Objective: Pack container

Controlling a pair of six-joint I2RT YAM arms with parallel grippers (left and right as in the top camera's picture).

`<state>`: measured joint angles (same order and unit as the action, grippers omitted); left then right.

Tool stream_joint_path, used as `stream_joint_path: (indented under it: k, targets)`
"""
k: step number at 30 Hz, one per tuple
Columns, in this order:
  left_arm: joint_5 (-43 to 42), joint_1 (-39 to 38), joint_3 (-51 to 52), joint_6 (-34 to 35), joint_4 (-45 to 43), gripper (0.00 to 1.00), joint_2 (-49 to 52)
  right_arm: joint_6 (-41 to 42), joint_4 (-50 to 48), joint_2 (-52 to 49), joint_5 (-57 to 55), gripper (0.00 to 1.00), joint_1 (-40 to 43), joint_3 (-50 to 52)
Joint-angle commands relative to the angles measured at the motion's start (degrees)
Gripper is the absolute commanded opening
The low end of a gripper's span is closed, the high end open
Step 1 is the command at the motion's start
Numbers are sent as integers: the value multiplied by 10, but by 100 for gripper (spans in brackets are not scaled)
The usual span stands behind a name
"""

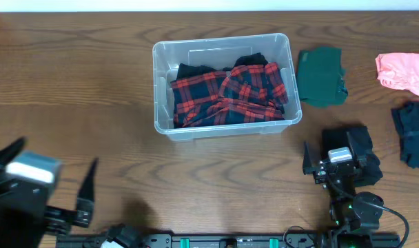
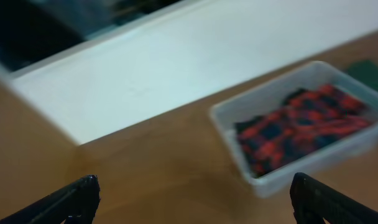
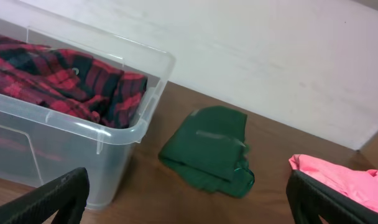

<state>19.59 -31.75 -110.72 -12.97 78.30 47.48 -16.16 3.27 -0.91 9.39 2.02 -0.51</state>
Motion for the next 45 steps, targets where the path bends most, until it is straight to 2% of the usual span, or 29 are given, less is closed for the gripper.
stream_joint_path:
  k: [1, 4, 9, 13, 14, 17, 19, 21, 22, 27, 32, 35, 39, 42, 45]
  targets:
    - [137, 2, 22, -13, -20, 98, 9, -8, 2, 2, 0, 99, 8, 2]
    - [196, 2, 68, -61, -73, 98, 14, -8, 2, 2, 0, 99, 8, 2]
    - [208, 2, 186, -147, -144, 98, 24, -8, 2, 2, 1, 99, 8, 2]
    - [210, 28, 304, -137, -209, 98, 27, -8, 2, 2, 1, 99, 8, 2]
    - [210, 44, 335, -113, -241, 98, 27, -8, 2, 2, 0, 99, 8, 2]
    - [214, 110, 396, 47, -345, 98, 27, -8, 2, 2, 0, 99, 8, 2]
    - [212, 172, 421, 166, -379, 98, 27, -8, 2, 2, 0, 99, 8, 2]
    - [164, 240, 431, 236, -386, 98, 28, -8, 2, 2, 1, 99, 8, 2]
    - [123, 272, 431, 238, -388, 98, 31, -8, 2, 2, 0, 99, 8, 2]
    - [-92, 443, 431, 199, -422, 98, 68, -8, 2, 2, 0, 99, 8, 2]
    - [-278, 570, 431, 163, -424, 98, 144, -8, 2, 2, 1, 99, 8, 2]
    - [-351, 605, 431, 126, -424, 98, 190, -8, 2, 2, 0, 99, 8, 2]
    - [-405, 620, 431, 79, -424, 98, 243, -8, 2, 2, 1, 99, 8, 2]
    - [-426, 619, 431, 49, -424, 98, 272, -8, 2, 2, 1, 99, 8, 2]
    - [-428, 620, 431, 48, -426, 98, 293, -8, 2, 2, 0, 99, 8, 2]
